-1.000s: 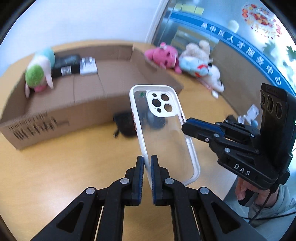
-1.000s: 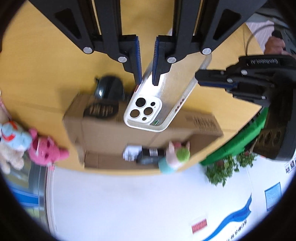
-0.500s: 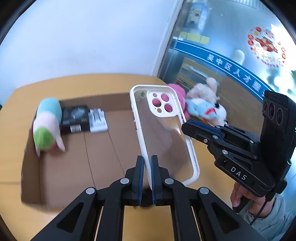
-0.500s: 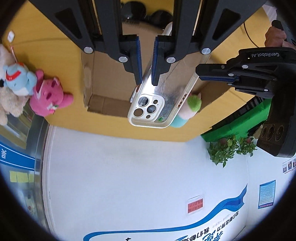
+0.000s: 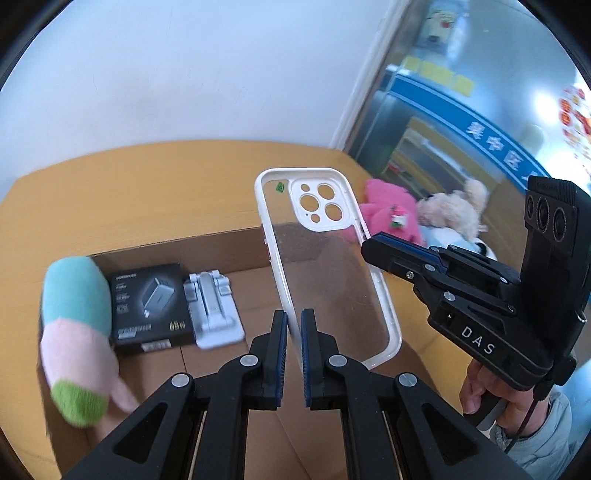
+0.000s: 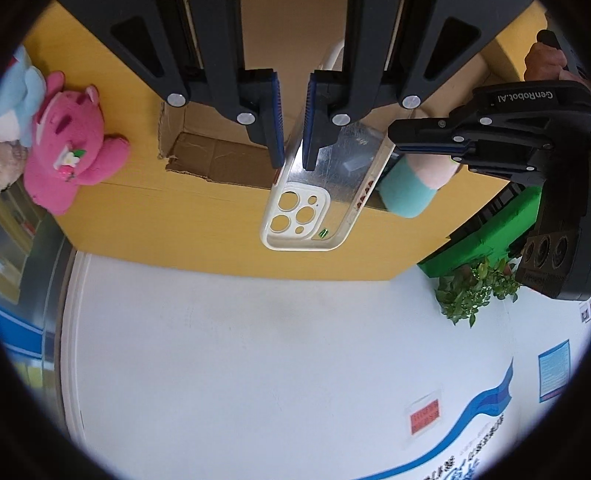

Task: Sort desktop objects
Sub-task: 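Carry the phone case over the box and lower it inside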

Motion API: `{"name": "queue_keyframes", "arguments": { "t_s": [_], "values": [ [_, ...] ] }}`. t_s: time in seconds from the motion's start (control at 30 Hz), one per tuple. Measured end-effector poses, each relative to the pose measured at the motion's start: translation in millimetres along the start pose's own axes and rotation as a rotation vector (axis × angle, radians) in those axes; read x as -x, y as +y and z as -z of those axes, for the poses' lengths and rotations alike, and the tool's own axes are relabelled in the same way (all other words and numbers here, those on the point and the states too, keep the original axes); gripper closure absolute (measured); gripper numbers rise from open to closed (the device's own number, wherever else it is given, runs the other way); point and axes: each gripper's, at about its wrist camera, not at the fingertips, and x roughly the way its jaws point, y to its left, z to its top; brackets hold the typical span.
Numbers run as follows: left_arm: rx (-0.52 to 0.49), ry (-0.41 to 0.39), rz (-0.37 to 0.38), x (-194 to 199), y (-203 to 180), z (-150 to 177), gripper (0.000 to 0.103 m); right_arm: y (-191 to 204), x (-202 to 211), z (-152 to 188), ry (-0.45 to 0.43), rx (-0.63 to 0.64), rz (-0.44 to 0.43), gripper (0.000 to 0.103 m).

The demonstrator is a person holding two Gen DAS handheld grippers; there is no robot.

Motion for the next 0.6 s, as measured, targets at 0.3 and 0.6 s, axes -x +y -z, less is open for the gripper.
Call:
{"name": "queue_keyframes", "arguments": {
  "t_s": [0.3, 0.6],
  "values": [
    [0.109, 0.160, -0.010, -100, 35, -33, 0.099, -55, -98, 9, 0.163, -0.087, -0.025, 0.093],
    [0.160, 0.308, -0.017, -162, 47, -9, 0.100, -75, -139, 38, 0.286, -0.148, -0.046, 0.093]
  ]
}}
